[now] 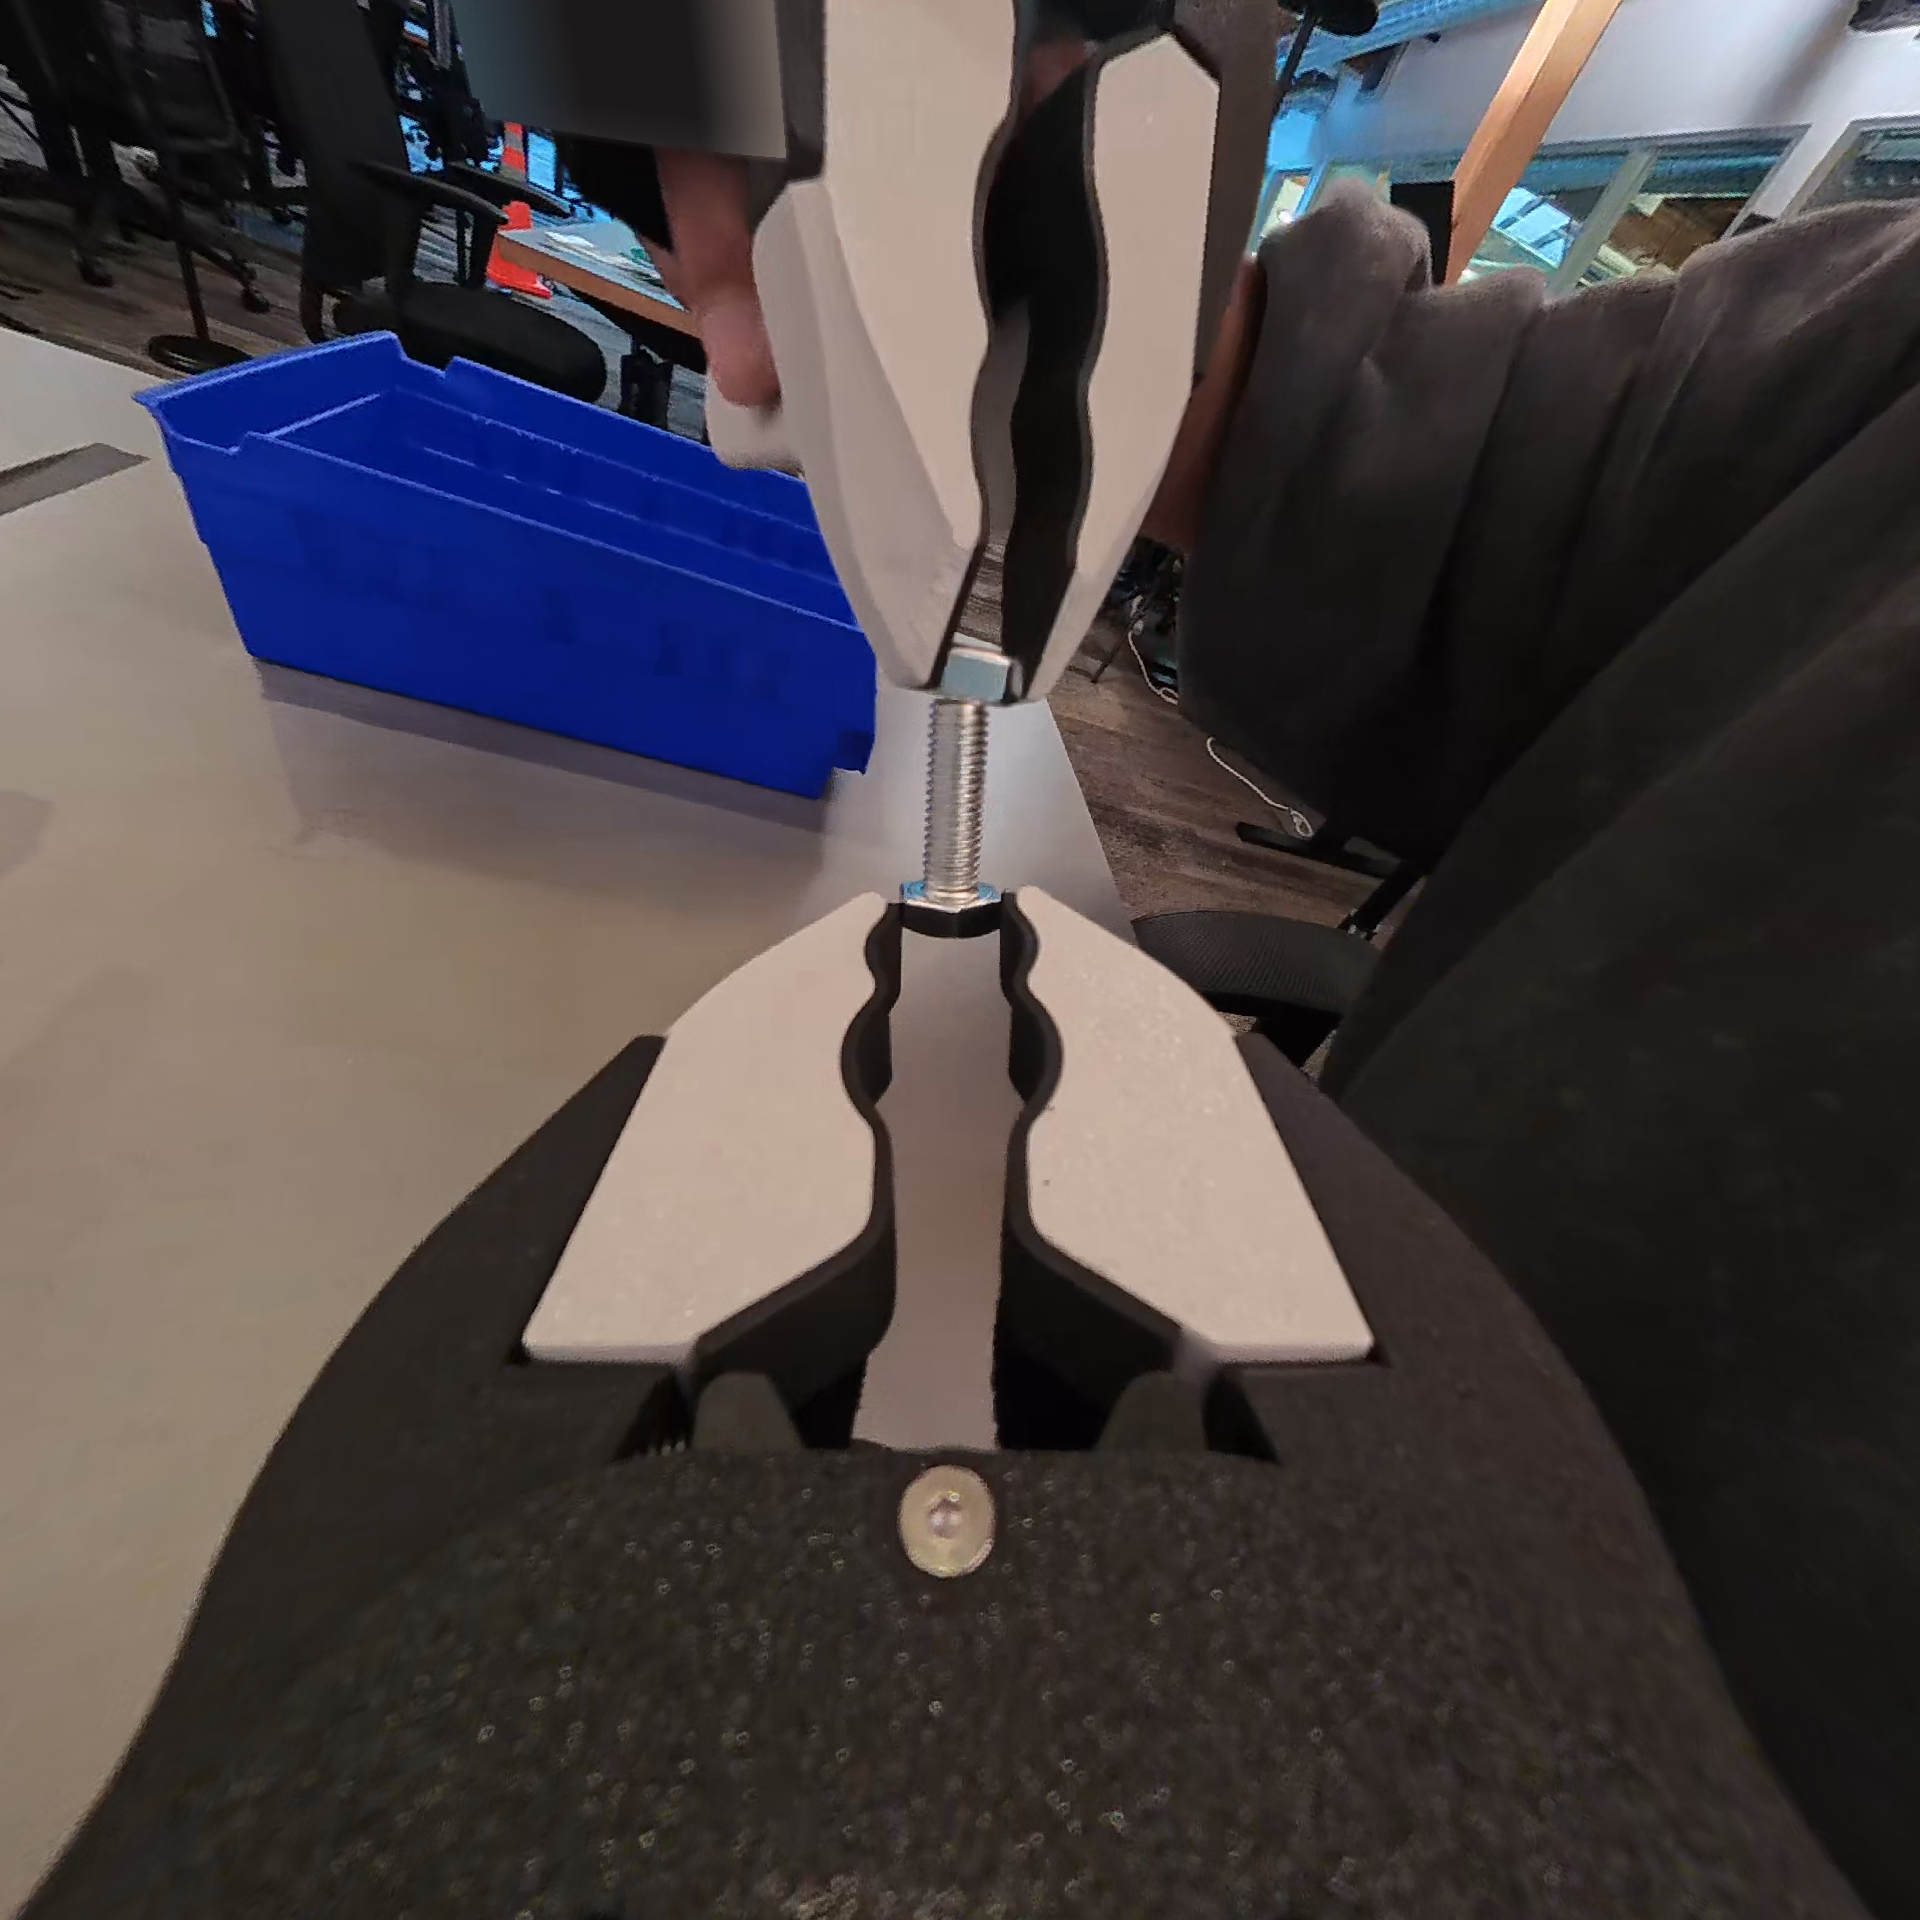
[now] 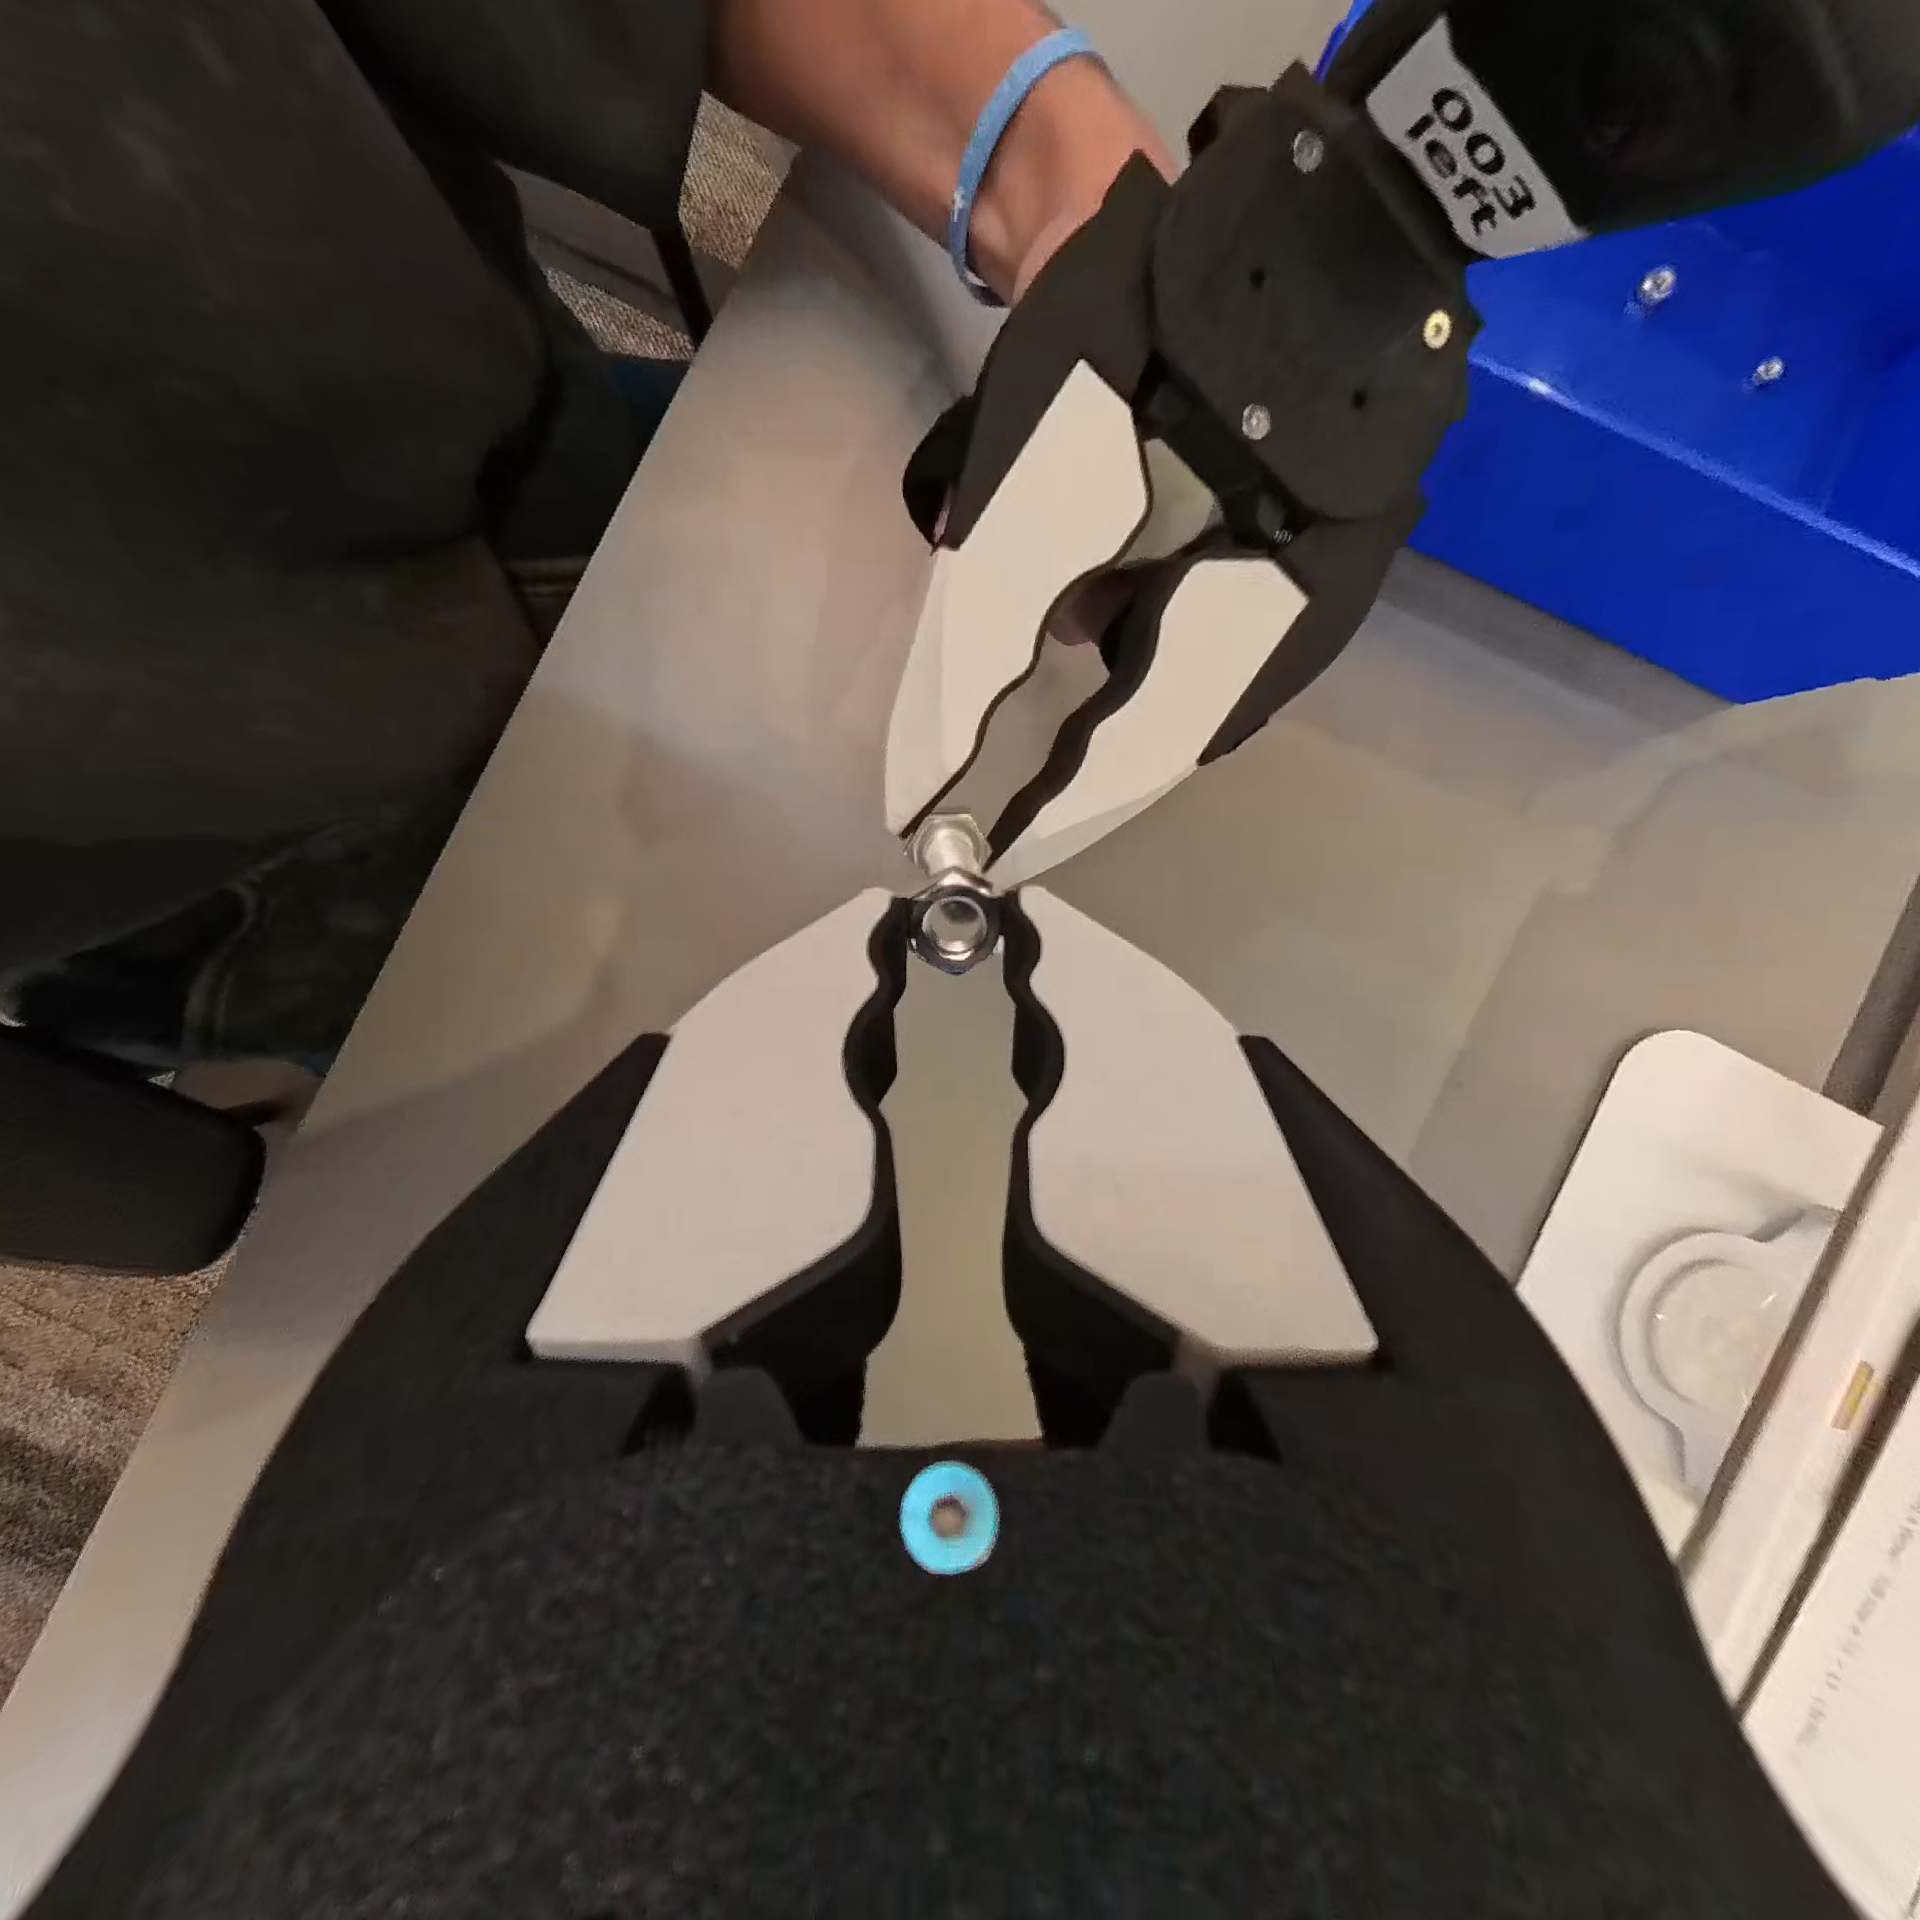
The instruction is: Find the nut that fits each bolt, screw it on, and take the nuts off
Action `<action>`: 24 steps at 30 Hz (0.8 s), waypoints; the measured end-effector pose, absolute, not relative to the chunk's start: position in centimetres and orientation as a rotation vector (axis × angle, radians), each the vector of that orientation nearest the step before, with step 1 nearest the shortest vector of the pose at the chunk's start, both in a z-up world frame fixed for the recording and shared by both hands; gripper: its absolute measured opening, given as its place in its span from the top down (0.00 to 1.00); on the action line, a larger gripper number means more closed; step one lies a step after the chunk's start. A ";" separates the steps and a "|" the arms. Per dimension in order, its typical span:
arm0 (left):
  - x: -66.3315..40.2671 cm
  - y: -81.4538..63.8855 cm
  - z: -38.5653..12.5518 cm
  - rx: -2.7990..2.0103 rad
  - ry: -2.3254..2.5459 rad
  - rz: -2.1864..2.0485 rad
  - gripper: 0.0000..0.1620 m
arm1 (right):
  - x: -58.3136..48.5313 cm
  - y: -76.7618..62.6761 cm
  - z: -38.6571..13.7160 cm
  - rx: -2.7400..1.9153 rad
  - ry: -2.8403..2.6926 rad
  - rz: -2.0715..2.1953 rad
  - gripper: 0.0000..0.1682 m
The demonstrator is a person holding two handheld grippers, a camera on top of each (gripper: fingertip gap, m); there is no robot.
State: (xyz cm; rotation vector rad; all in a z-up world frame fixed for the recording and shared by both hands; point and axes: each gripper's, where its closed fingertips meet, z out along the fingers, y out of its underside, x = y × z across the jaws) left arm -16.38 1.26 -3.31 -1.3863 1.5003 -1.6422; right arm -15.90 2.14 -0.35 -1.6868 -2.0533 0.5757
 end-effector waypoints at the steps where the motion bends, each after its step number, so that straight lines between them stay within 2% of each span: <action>1: -16.4 1.3 -3.3 -1.380 1.503 -1.645 0.89 | -16.0 2.1 -0.4 -1.674 -2.066 0.571 0.90; 6: -16.6 0.9 -3.0 -1.343 1.517 -1.745 0.89 | -16.3 1.8 -0.3 -1.601 -2.132 0.600 0.89; 18: -18.8 -0.9 -0.1 -1.108 1.488 -2.290 0.90 | -18.5 0.4 2.3 -1.236 -2.178 0.628 0.89; 24: -18.7 -0.9 -0.2 -1.118 1.544 -2.209 0.90 | -18.5 0.2 2.3 -1.283 -2.221 0.641 0.89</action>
